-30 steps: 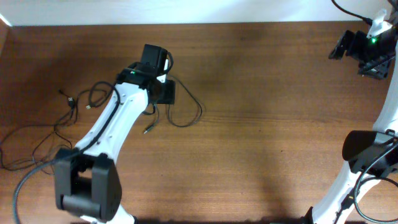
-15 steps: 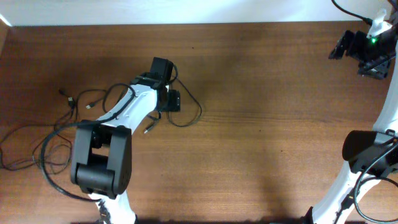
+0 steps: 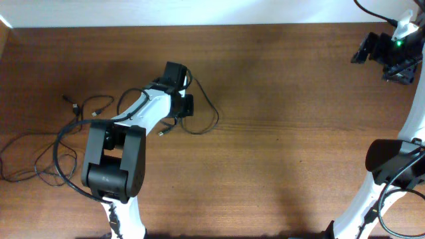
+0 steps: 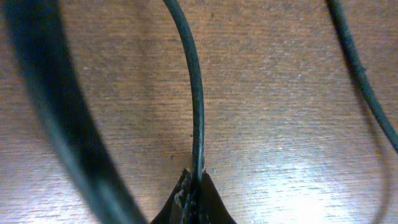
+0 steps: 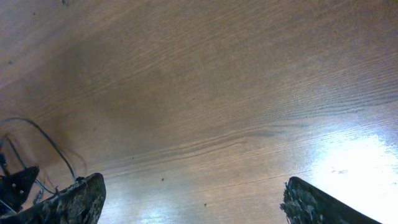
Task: Untangle cables
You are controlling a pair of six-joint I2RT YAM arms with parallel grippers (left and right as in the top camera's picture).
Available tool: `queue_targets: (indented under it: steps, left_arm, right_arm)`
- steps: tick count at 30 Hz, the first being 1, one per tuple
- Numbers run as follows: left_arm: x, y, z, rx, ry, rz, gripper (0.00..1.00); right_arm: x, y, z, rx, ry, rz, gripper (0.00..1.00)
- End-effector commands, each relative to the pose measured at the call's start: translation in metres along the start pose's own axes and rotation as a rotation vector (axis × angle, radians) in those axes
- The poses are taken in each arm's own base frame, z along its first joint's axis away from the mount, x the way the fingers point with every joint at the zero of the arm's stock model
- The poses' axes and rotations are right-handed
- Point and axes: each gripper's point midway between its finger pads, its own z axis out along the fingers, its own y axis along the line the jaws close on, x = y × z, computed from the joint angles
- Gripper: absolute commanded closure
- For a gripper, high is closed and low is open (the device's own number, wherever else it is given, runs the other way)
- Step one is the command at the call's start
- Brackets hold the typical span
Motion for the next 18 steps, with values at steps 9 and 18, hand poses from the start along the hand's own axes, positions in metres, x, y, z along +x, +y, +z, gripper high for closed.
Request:
queue_targets:
  steps: [9,18]
  left_arm:
    - [-0.116,0.158,-0.189,-0.238,-0.463,-0.294,1.00]
    - [-0.108,0.343,-0.242,-0.443,-0.694,-0.596,1.00]
  right_arm:
    - [0.002,0.005,-0.009,-0.006,-0.018,-0.030,0.07]
    - [0.002,0.005,-0.009,-0.006,-0.018,-0.029,0.07]
